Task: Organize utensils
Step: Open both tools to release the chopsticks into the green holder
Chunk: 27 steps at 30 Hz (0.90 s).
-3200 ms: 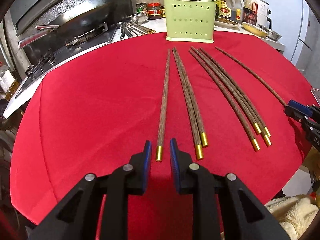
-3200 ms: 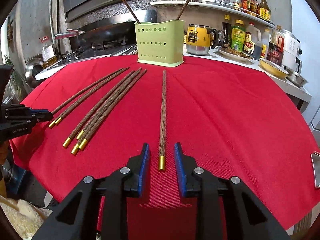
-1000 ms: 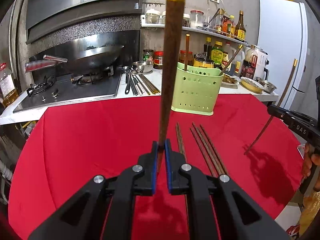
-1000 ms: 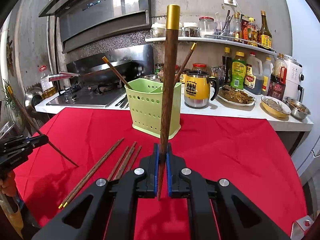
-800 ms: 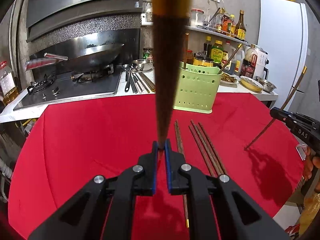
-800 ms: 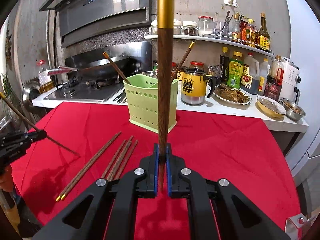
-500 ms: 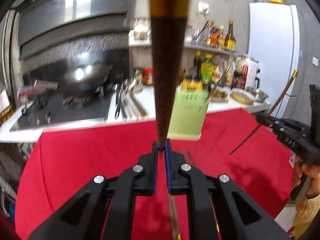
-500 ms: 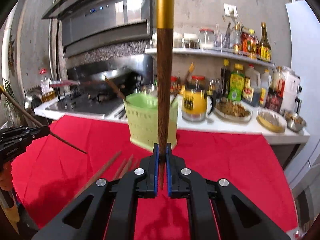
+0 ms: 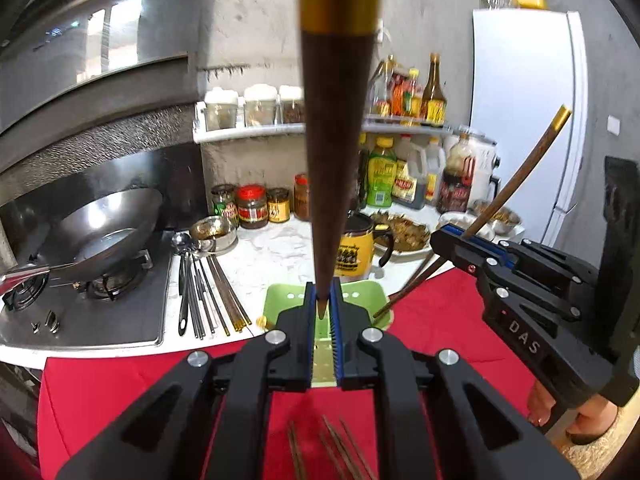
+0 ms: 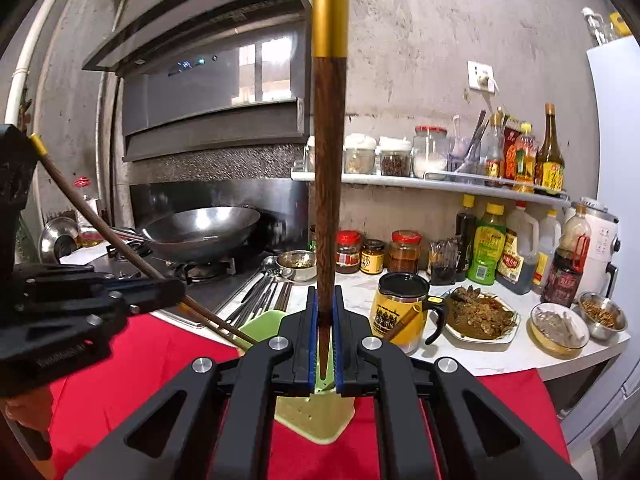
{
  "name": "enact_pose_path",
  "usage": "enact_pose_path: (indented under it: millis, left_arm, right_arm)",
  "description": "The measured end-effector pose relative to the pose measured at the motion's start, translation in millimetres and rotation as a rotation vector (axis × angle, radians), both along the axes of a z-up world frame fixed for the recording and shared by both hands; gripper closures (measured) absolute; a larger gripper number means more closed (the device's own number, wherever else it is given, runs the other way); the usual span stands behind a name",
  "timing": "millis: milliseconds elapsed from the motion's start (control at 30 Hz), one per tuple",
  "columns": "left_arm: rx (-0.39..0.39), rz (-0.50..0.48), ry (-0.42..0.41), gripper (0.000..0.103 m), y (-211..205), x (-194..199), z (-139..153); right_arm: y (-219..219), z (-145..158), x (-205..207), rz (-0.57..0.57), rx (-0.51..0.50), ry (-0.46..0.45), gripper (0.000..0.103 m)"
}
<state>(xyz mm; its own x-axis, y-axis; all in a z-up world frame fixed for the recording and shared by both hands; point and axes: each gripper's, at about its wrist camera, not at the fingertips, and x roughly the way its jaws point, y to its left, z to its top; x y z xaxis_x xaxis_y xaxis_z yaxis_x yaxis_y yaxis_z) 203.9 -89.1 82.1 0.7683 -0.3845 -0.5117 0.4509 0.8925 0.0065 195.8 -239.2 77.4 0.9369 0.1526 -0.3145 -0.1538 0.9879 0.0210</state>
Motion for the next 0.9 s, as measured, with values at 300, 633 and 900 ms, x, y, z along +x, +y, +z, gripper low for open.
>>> enact_pose_path:
  millis: [300,633,900]
  left_arm:
    - [0.066,0.034,0.087,0.096,-8.8,52.0,-37.6]
    - [-0.001,0.048,0.0,0.064,5.6,26.0,-4.7]
    - [-0.02,0.131,-0.057,0.061,37.5,-45.9,13.7]
  right_arm:
    - [2.4,-38.6,37.7,0.007,-0.01,0.089,0.094]
    - [-3.8,-14.7,-2.1,-0.011,-0.026,0.02,0.058]
    - [-1.5,-4.6,-76.8,-0.011,-0.044,0.01,0.058]
